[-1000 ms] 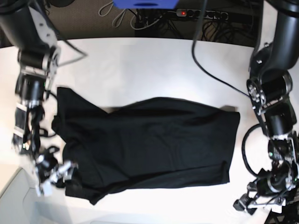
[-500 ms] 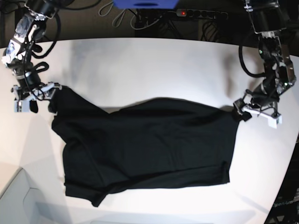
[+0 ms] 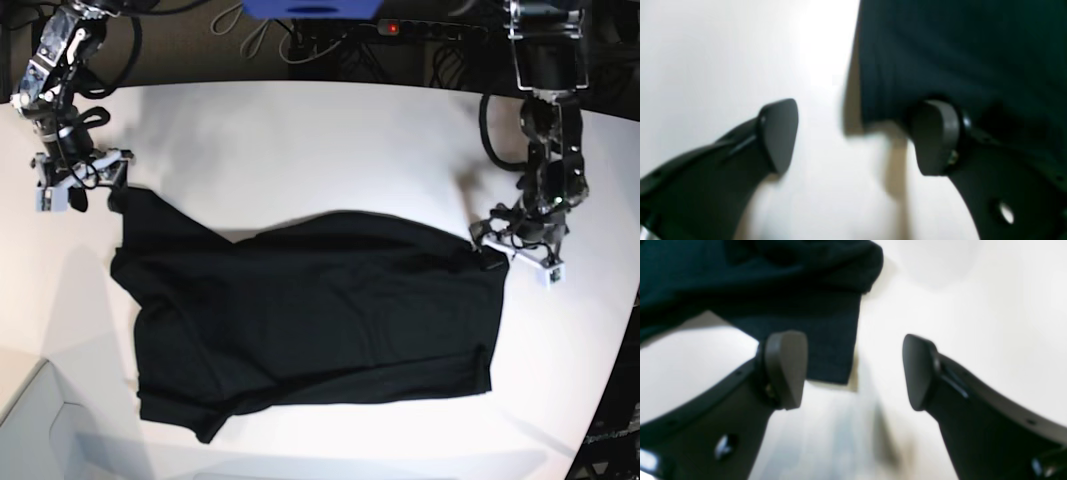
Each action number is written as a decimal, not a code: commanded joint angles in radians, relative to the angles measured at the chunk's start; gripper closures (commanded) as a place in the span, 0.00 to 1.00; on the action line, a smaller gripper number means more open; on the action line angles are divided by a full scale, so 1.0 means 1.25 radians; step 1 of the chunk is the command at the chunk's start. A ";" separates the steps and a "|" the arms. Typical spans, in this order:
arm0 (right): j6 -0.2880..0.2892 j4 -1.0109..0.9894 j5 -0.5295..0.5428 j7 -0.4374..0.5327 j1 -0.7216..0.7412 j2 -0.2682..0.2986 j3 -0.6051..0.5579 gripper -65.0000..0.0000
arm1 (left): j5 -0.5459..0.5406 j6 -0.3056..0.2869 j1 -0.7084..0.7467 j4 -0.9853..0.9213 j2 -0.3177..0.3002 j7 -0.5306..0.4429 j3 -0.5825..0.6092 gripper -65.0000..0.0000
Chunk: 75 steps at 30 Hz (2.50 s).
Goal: Layout the t-shirt on the table in an organized manner, then fold the t-shirt properly
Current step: 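Release and regrasp the shirt corners with both grippers, then pull the shirt corners apart with both grippers to straighten it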
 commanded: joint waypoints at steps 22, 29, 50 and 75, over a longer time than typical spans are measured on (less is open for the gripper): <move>0.018 -0.136 0.015 0.018 0.027 -0.017 -0.064 0.53 | 0.000 -0.001 -0.001 0.049 0.017 0.075 0.067 1.00; 0.018 0.012 0.015 -0.017 -0.043 -0.018 -0.059 0.99 | 0.000 -0.001 0.068 0.378 0.025 0.324 -0.110 1.00; 0.018 0.180 0.013 -0.135 0.165 -0.028 -0.063 1.00 | 0.000 -0.001 -0.266 -0.205 0.020 0.426 -0.193 0.97; 0.018 0.165 0.013 -0.139 0.146 -0.032 -0.064 1.00 | -0.164 0.008 -0.135 0.205 0.005 0.310 -0.220 0.36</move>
